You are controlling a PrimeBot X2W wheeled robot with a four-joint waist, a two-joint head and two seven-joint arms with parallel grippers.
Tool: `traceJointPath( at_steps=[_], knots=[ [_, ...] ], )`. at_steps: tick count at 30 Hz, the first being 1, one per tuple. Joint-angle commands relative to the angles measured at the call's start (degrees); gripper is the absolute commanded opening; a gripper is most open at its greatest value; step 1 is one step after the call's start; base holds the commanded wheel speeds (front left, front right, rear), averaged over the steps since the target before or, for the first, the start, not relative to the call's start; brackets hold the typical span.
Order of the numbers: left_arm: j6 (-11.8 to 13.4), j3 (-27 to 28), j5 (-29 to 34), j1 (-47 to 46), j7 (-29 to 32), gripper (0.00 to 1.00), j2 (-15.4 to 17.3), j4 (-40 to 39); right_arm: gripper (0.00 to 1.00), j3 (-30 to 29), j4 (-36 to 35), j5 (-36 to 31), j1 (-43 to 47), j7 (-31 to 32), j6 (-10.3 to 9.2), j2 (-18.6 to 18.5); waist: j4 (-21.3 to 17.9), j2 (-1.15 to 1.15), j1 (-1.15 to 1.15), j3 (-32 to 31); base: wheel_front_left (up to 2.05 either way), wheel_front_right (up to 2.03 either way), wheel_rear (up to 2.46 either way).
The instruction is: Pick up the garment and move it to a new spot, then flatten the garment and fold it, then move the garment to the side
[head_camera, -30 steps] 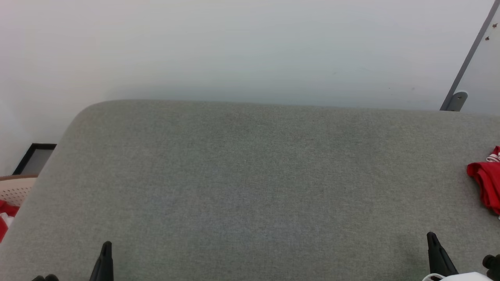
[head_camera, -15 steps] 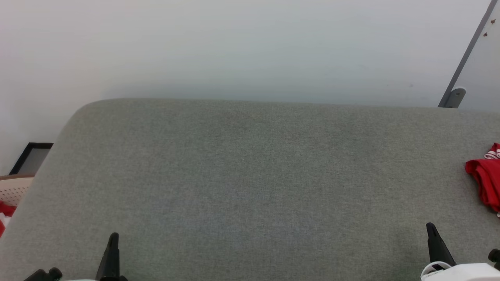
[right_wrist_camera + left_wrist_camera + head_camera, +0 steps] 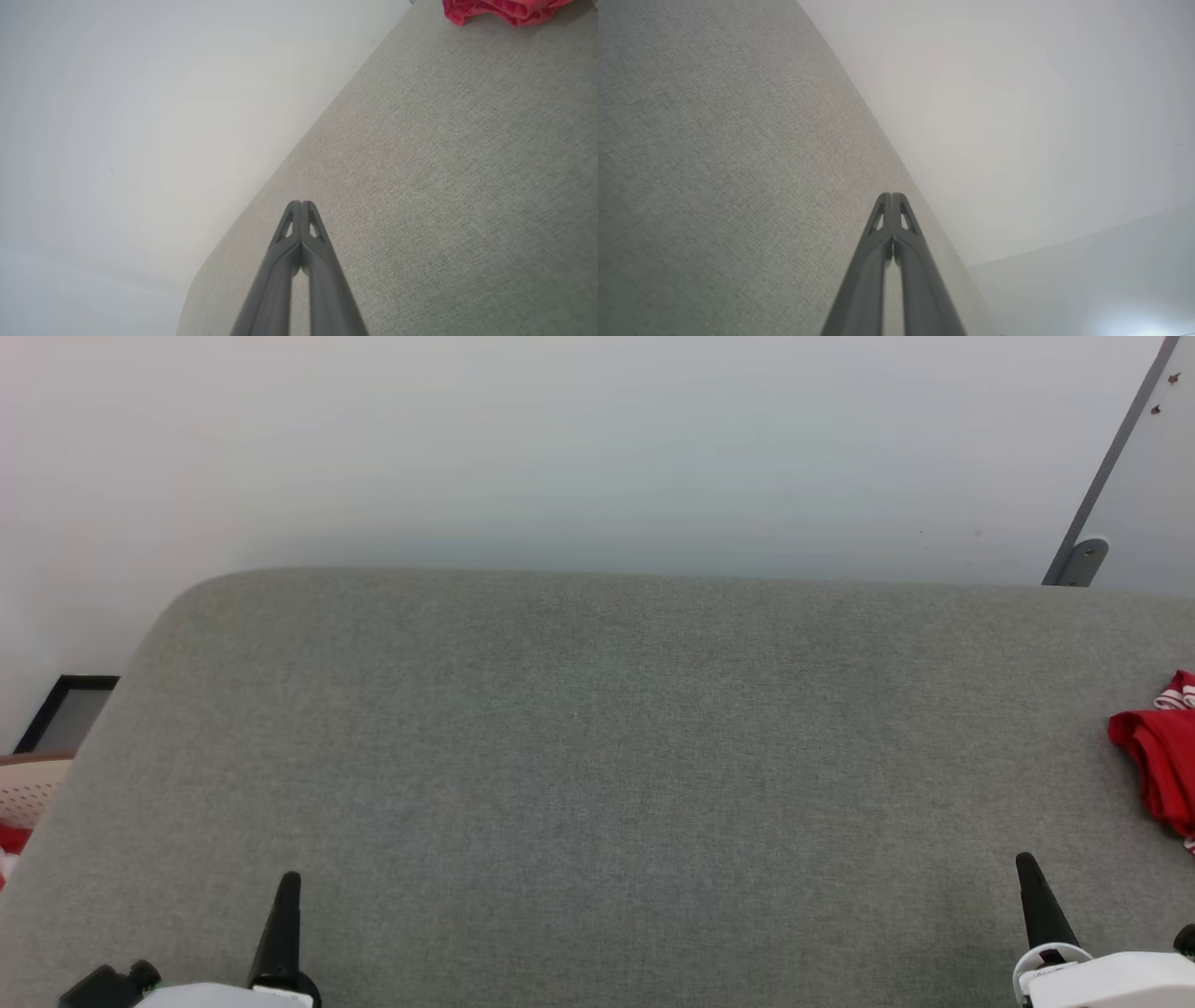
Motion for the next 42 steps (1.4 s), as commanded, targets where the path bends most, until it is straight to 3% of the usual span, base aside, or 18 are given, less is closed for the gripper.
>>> traceJointPath(
  at_steps=[1,42],
  knots=[
    [-0.2,0.3,-1.3,-1.3,0.3,0.0,0.2,-0.4,0.0,-0.3,-0.8,1.9,-1.3,0.3,-0.04,0.0,0.0,0.0,0.0,0.0,0.0,0.0,0.0],
    [-0.3,0.5,-18.6,-5.7,6.0,0.0,-3.2,0.4,0.0,-0.9,-2.0,24.5,-3.8,5.8,-0.07,1.0,-1.4,0.0,0.0,1.5,0.0,0.0,0.0]
  ],
)
